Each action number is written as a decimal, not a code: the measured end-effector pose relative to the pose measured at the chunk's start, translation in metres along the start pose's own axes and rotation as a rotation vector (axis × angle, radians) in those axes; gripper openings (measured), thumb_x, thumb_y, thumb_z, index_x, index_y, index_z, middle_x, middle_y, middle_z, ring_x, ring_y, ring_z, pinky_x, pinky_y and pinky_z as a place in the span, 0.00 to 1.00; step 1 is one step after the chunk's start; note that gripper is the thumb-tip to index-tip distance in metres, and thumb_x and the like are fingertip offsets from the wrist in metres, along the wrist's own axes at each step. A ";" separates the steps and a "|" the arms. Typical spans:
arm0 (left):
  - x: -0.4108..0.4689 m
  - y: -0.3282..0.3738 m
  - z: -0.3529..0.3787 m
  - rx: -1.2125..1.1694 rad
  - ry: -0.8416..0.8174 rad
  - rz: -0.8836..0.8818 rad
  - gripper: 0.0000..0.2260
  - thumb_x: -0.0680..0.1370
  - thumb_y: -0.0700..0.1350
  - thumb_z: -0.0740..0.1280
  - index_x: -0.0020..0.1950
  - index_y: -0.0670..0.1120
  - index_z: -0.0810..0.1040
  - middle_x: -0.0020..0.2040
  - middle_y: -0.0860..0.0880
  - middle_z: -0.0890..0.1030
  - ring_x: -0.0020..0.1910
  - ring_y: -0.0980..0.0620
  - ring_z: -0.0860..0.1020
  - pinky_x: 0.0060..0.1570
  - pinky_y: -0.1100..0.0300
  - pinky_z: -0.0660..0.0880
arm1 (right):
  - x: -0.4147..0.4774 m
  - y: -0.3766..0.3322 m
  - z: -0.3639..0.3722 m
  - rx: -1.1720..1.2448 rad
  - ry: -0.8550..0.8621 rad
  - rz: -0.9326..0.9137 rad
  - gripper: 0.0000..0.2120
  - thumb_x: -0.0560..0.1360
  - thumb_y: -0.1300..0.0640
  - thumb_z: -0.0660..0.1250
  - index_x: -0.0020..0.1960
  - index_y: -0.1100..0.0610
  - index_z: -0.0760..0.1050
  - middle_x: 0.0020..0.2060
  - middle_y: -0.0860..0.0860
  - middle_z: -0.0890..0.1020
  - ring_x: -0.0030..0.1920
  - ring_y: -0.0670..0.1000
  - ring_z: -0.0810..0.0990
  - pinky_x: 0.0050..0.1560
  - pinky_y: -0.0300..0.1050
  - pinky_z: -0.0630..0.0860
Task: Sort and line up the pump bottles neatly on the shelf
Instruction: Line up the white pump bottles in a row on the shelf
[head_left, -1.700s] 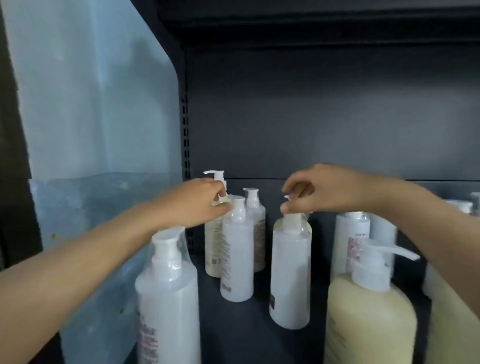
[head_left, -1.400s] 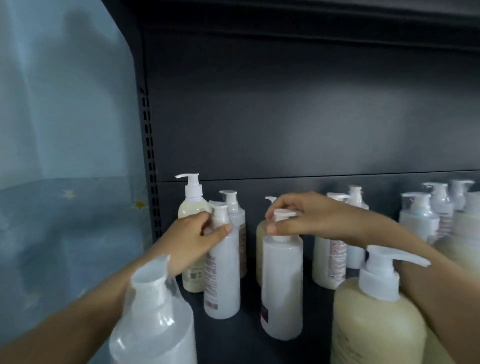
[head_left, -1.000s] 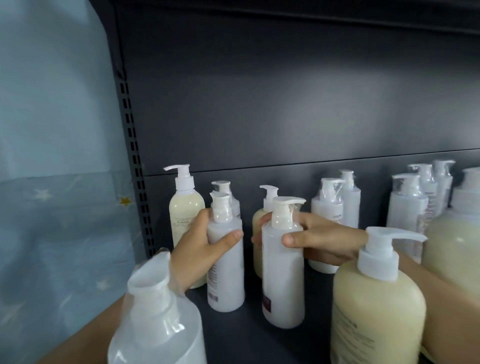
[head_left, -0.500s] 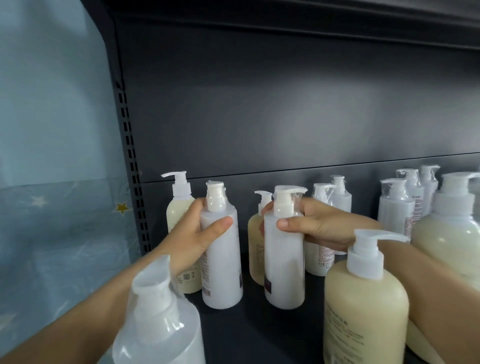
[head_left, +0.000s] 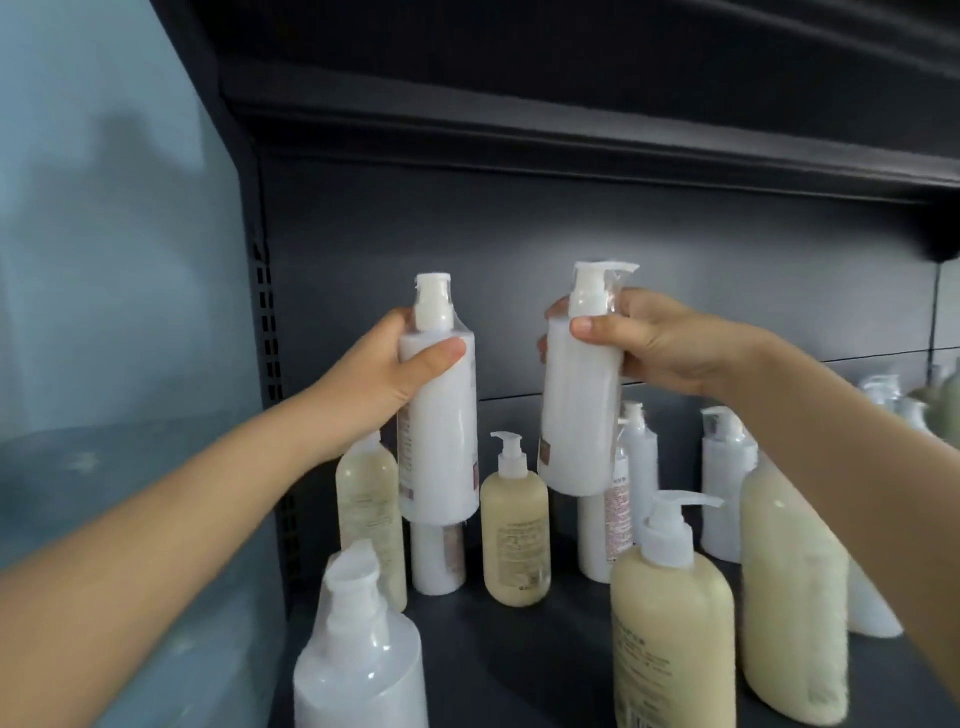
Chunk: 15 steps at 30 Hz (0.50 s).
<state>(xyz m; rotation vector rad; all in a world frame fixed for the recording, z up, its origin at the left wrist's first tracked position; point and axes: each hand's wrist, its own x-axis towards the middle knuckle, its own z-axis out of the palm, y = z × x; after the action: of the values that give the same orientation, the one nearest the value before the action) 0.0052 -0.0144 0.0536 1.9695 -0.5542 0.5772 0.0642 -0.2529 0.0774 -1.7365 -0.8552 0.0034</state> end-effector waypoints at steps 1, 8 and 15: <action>0.003 0.007 -0.002 0.002 0.013 0.013 0.13 0.72 0.56 0.68 0.53 0.56 0.69 0.50 0.55 0.77 0.49 0.57 0.78 0.48 0.59 0.75 | -0.002 -0.007 -0.001 -0.005 0.011 -0.018 0.16 0.66 0.53 0.72 0.52 0.54 0.75 0.48 0.51 0.83 0.54 0.52 0.81 0.61 0.48 0.74; 0.005 0.066 -0.002 0.058 0.165 0.106 0.12 0.76 0.52 0.64 0.56 0.52 0.67 0.48 0.57 0.76 0.46 0.61 0.76 0.44 0.64 0.72 | -0.034 -0.044 -0.009 -0.067 0.038 -0.127 0.12 0.66 0.52 0.69 0.49 0.50 0.76 0.48 0.53 0.81 0.54 0.52 0.79 0.67 0.53 0.70; -0.028 0.123 0.035 0.015 0.213 0.104 0.11 0.74 0.53 0.66 0.53 0.53 0.70 0.48 0.55 0.77 0.46 0.59 0.77 0.45 0.61 0.73 | -0.084 -0.059 -0.038 -0.033 0.106 -0.202 0.14 0.65 0.49 0.70 0.50 0.50 0.77 0.50 0.53 0.81 0.55 0.54 0.80 0.66 0.58 0.70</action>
<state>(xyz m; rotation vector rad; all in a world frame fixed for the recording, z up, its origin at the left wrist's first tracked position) -0.0845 -0.0940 0.1060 1.8731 -0.5217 0.8465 -0.0139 -0.3245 0.1056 -1.6589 -0.9530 -0.2364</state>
